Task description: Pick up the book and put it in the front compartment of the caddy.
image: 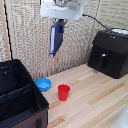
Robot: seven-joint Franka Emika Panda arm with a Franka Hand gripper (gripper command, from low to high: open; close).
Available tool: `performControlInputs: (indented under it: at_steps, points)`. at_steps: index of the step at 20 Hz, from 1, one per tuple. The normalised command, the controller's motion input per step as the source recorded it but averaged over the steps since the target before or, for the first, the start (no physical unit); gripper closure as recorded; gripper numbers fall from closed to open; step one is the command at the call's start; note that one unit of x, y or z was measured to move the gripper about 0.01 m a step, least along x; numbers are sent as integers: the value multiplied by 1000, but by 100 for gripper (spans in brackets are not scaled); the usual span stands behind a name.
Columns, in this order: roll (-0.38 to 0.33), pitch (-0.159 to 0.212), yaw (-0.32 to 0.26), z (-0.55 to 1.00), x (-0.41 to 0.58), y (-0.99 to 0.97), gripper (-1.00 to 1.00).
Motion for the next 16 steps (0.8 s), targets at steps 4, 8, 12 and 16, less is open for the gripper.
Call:
performControlInputs:
  at_steps: [4, 8, 12, 16]
  points:
    - [0, -2, -190, 245, -26, 601, 100]
    - [0, -24, -175, 275, -61, 650, 100]
    - [0, -13, -138, 246, -112, 706, 100]
    - [0, -8, -126, 232, -106, 731, 100]
